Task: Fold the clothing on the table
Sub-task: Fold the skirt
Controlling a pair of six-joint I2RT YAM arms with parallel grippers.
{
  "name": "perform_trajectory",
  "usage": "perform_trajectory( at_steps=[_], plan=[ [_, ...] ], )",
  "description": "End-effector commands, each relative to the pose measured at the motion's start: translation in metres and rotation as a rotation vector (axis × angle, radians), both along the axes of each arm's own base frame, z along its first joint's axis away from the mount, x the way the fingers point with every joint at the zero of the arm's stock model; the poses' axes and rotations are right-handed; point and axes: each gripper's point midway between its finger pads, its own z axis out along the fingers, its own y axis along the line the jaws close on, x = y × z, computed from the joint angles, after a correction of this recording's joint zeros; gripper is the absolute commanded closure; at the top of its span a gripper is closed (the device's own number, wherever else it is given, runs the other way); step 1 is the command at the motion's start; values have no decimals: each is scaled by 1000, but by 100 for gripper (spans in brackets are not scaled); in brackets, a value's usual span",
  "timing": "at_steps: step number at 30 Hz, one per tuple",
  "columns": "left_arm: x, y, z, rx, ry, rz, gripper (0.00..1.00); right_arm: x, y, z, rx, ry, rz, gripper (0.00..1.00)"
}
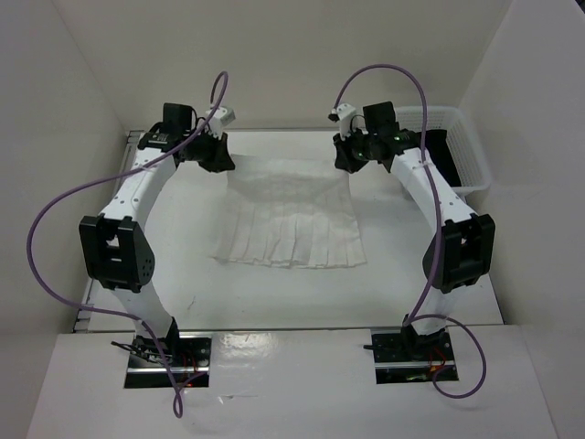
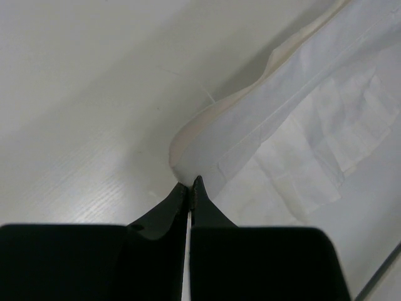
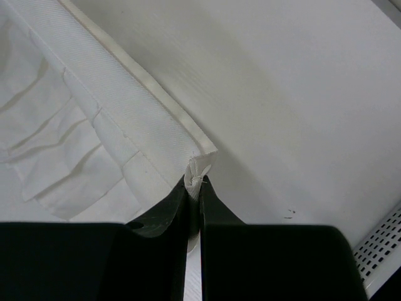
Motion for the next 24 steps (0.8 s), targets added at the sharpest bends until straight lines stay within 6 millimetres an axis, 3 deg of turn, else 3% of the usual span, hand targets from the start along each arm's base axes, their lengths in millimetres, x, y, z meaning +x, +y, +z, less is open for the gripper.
perform_trajectory(
  at_steps=[1, 3, 10, 14, 17, 18, 24],
  plan=[
    [-6, 69, -18, 177, 16, 119, 100, -19, -55, -10, -191, 34, -66, 100],
    [-15, 70, -31, 195, 53, 98, 100, -22, -55, -11, -196, 44, -49, 100],
    [-46, 66, -43, 221, 122, -32, 100, -40, -53, -21, -219, 98, 32, 100],
    [-48, 72, -50, 239, 151, -40, 100, -39, -54, -20, -227, 93, 37, 100],
    [-36, 85, -56, 244, 149, 15, 100, -29, -58, -24, -228, 82, -34, 100],
    [-24, 86, -60, 246, 133, 35, 100, -19, -59, -27, -225, 69, -60, 100],
    [28, 123, -47, 217, 43, 290, 100, 17, -71, -12, -212, -11, -258, 100]
  ],
)
